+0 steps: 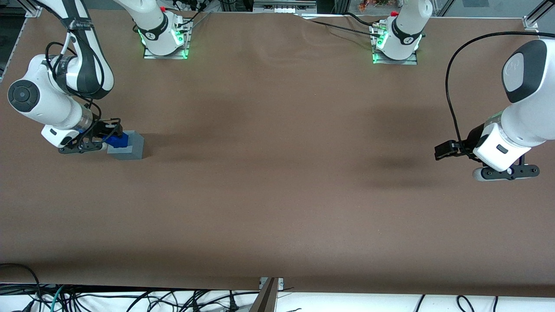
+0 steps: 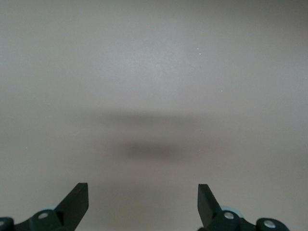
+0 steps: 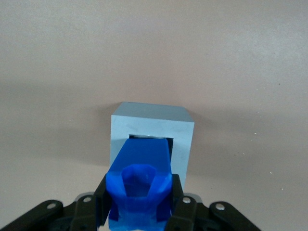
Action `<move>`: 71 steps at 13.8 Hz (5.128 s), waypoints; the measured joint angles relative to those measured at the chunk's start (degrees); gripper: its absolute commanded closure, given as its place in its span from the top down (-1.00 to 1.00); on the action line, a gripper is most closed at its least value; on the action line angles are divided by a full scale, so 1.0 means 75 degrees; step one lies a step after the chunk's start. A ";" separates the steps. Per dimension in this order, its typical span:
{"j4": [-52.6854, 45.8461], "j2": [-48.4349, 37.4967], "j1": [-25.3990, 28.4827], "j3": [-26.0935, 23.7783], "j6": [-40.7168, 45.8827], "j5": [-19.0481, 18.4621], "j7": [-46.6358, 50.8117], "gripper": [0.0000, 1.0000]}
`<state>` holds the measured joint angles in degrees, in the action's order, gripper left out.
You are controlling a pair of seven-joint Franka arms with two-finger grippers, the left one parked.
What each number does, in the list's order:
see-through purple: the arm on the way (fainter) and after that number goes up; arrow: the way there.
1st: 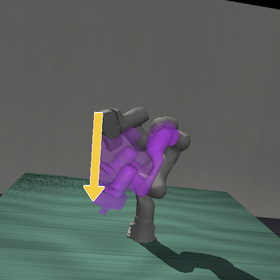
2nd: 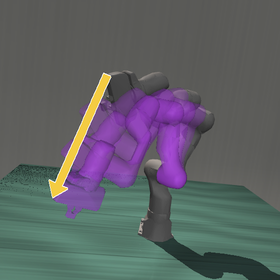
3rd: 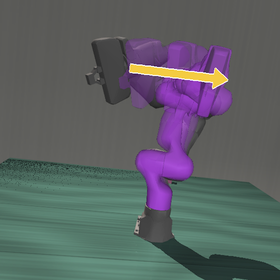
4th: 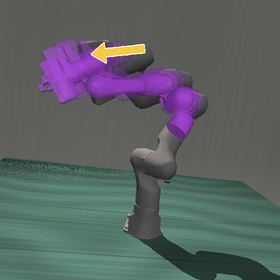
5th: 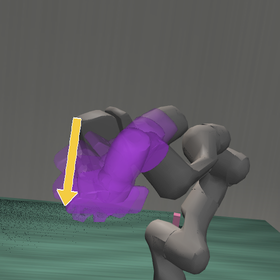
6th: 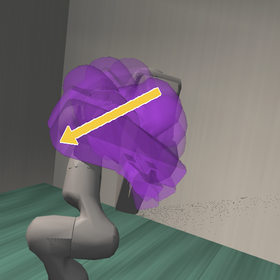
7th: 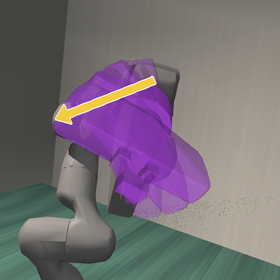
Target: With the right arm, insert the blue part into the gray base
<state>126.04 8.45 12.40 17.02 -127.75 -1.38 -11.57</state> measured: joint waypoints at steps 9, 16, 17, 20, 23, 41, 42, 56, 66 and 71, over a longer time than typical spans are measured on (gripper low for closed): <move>0.0010 0.0026 0.0000 0.0024 -0.0036 -0.0001 0.0003 -0.57; 0.0014 0.0027 -0.0002 0.0081 -0.0077 -0.0001 0.0107 -0.57; 0.0016 0.0027 -0.0002 0.0081 -0.0077 -0.0001 0.0169 -0.57; 0.0017 0.0027 -0.0002 0.0080 -0.0077 -0.0001 0.0259 -0.57; 0.0021 0.0027 0.0007 0.0077 -0.0077 -0.0001 0.0299 -0.58; 0.0070 0.0124 0.0066 0.0073 -0.0278 -0.0001 0.0373 0.99; 0.0063 0.0109 0.0066 0.0073 -0.0276 -0.0001 0.0373 0.99; -0.4451 -0.0050 0.0299 -0.0207 0.3947 0.0035 0.0421 0.99; -0.4275 -0.0935 -0.1893 -0.2466 0.4866 0.0062 0.1379 0.99; -0.4027 -0.1147 -0.1829 -0.2443 0.4987 0.0058 0.1112 0.99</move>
